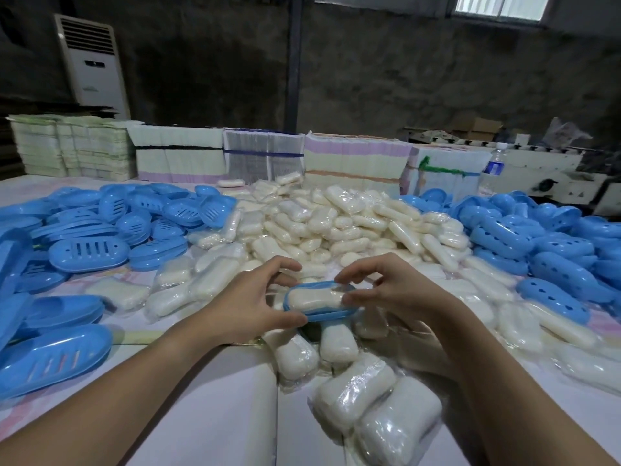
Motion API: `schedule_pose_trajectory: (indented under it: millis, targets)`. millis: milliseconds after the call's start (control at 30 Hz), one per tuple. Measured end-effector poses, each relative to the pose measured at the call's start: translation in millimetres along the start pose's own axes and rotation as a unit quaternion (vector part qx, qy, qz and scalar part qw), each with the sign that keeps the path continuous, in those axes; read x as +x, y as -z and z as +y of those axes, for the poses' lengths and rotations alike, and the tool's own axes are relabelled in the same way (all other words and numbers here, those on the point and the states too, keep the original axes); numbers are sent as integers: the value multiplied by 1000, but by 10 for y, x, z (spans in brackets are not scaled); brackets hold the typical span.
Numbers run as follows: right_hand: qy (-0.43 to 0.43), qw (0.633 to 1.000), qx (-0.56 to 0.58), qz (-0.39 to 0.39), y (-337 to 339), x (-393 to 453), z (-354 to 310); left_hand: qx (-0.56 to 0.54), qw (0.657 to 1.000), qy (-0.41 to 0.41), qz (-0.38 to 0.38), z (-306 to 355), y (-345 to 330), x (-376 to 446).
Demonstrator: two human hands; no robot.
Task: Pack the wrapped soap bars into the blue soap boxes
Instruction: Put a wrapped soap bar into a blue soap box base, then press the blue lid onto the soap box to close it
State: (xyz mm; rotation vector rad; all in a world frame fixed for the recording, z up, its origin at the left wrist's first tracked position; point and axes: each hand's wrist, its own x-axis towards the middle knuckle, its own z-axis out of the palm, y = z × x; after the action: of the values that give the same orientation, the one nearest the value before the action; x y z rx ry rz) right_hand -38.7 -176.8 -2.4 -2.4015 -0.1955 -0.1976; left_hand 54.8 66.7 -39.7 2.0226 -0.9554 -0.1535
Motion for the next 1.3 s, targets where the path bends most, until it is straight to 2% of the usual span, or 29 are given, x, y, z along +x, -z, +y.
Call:
schedule_pose_trajectory:
  millis: [100, 167, 267, 333, 400, 467, 567, 633, 800, 933, 1033, 1100, 1200, 1300]
  targets:
    - [18, 993, 38, 109, -2, 17, -49, 17, 1000, -21, 4, 20, -10, -22]
    - [-18, 975, 80, 204, 59, 19, -3, 22, 999, -36, 13, 10, -19, -28]
    - [-100, 950, 11, 295, 300, -98, 270, 43, 997, -57, 2, -4, -43, -23]
    - [-198, 917, -70, 339, 574, -258, 518, 58, 996, -62, 3, -29, -63, -18]
    - [-326, 863, -166, 349, 877, -485, 750, 63, 996, -66, 10, -38, -77, -6]
    - [-426, 814, -226, 324, 1105, -728, 960, 73, 995, -73, 15, -32, -90, 1]
    - [-517, 761, -264, 289, 1213, -1010, 1187, 67, 994, -79, 26, -36, -86, 0]
    - [-555, 743, -253, 276, 1205, -1113, 1288, 51, 996, -72, 29, -31, -77, 3]
    - [-560, 750, -196, 293, 1240, -1120, 1428, 76, 995, -51, 29, -43, -70, -2]
    - [-547, 729, -258, 322, 1199, -1094, 1425, 99, 994, -36, 32, -103, -53, 23]
    - [-495, 737, -289, 357, 1164, -1063, 1370, 95, 994, -37, 37, -101, -65, 38]
    - [-429, 766, -288, 383, 1113, -996, 1254, 81, 995, -35, 38, -78, -71, 30]
    - [-285, 857, -178, 391, 933, -783, 915, 63, 997, -36, 34, -49, -79, 11]
    - [-161, 937, -12, 310, 666, -518, 429, 56, 997, -48, 31, -26, -92, -6]
